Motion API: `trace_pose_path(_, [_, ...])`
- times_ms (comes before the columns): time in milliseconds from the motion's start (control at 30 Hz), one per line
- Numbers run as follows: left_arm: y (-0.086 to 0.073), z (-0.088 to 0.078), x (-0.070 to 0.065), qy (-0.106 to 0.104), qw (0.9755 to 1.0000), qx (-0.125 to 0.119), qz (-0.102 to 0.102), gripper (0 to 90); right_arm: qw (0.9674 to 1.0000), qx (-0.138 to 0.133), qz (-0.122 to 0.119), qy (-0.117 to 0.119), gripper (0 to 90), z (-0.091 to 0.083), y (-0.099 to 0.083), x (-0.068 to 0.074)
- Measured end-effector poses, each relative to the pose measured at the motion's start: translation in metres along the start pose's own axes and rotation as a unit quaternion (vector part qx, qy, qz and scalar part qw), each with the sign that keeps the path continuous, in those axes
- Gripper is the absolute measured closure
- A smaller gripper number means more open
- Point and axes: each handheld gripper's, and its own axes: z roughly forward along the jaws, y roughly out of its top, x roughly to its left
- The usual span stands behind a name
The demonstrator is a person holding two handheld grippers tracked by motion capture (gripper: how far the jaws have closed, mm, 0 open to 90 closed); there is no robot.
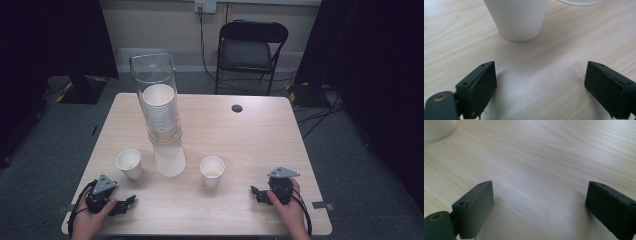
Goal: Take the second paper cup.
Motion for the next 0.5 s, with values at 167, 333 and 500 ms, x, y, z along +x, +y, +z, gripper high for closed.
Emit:
trace_pose_path(167, [0.0008,0.0014,-0.0012,-0.002,1.0,0.004,0.005,5.8,1.0,0.0,0.0,0.0,7.5,0.0,0.0,0.0])
trace_pose_path(333, [0.0009,0.0017,-0.0016,-0.003,1.0,0.005,0.004,5.1,1.0,0.0,0.0,0.0,7.5,0.0,0.0,0.0])
trace_pose_path(500, [0.0014,0.0024,-0.002,-0.004,0.9999,0.009,0.008,2.8,1.0,0.0,0.0,0.0,7.5,0.0,0.0,0.0])
